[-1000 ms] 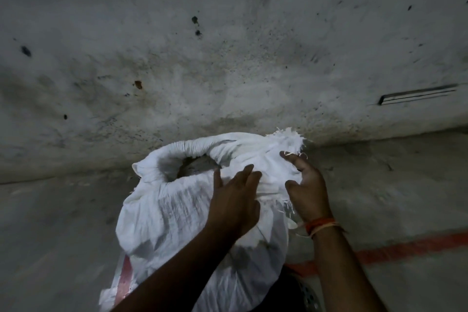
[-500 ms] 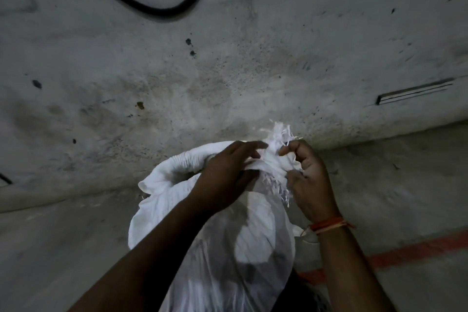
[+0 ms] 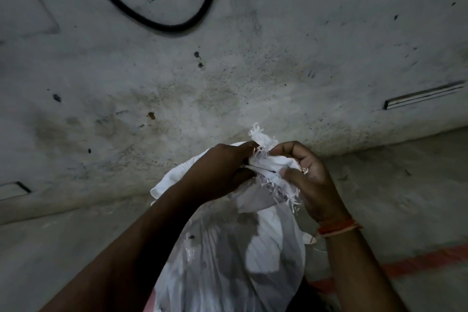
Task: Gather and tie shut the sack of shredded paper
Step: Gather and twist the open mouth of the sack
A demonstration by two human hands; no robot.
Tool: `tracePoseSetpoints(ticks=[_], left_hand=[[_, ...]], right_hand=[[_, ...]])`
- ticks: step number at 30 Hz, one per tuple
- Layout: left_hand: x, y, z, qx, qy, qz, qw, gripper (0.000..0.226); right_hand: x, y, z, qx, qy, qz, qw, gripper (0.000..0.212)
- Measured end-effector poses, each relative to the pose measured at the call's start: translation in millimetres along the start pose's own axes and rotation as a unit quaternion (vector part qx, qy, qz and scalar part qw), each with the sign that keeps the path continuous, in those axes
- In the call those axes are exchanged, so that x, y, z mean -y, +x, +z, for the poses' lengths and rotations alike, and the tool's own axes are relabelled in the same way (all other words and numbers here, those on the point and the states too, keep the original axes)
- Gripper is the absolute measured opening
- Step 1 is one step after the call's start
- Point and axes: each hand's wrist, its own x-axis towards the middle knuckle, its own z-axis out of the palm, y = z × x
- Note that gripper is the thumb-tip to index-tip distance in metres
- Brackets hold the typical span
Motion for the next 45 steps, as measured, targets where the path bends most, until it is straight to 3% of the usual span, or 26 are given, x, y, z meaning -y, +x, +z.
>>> tracePoseSetpoints(ticks=[2,5,7,11,17,26,29,33,35,40,43,45], left_hand=[[-1.1,-1.1,-8.5,-0.013,0.003,-0.005,1.0,0.023],[-0.1,0.2,-29.3,-0.06,0.024,-0.001,0.998,0.026],[-4.6,2.5,-47.7,-0.102,0.029,-0.023,0.994,0.031],[-18.9,4.7,-79.8,-0.148,0.039,-0.021,0.988,0.026],[-14.5,-7.5,-106.0,-0.16,0.06,-0.019,0.985,0.026],[-41.6,-38.9,-128.0,-0.059,-0.013,-0.033,0.998,0.033],[-42.9,-44.6,-130.4,-0.054,-0.024,-0.014,0.998,0.028],[-42.6,-49.9,-131.7,-0.059,0.003,-0.013,0.998,0.044],[-38.9,-50.7,-129.9,-0.065,0.023,-0.033,0.997,0.041],[-40.4,-52.3,-130.3,-0.077,0.024,-0.038,0.996,0.033],[-41.6,-55.3,-132.1,-0.088,0.034,-0.076,0.993,0.036],[-40.4,-55.3,-132.4,-0.114,0.051,-0.098,0.987,0.04]], right_hand=[[10.9,-1.2,2.8,0.023,-0.046,-0.007,0.999,0.034],[28.5,-2.1,6.8,0.072,-0.038,0.006,0.997,0.065],[38.0,0.4,12.8,0.065,-0.069,-0.006,0.995,0.079],[61.2,14.8,31.8,0.009,-0.085,-0.052,0.995,0.07],[97.0,28.4,51.9,-0.031,-0.1,-0.14,0.985,0.03],[121.7,12.1,75.0,-0.028,-0.014,-0.115,0.993,0.023],[126.0,7.8,70.3,-0.046,-0.013,-0.101,0.994,0.028],[126.0,-0.6,57.2,-0.057,-0.037,-0.113,0.991,0.043],[122.9,-2.1,53.3,-0.068,-0.028,-0.086,0.994,0.026],[118.1,-0.2,49.2,-0.067,0.057,-0.051,0.995,0.018],[120.8,2.4,50.2,-0.023,0.101,-0.034,0.994,0.06],[125.7,1.5,54.1,0.013,0.039,-0.047,0.998,0.063]])
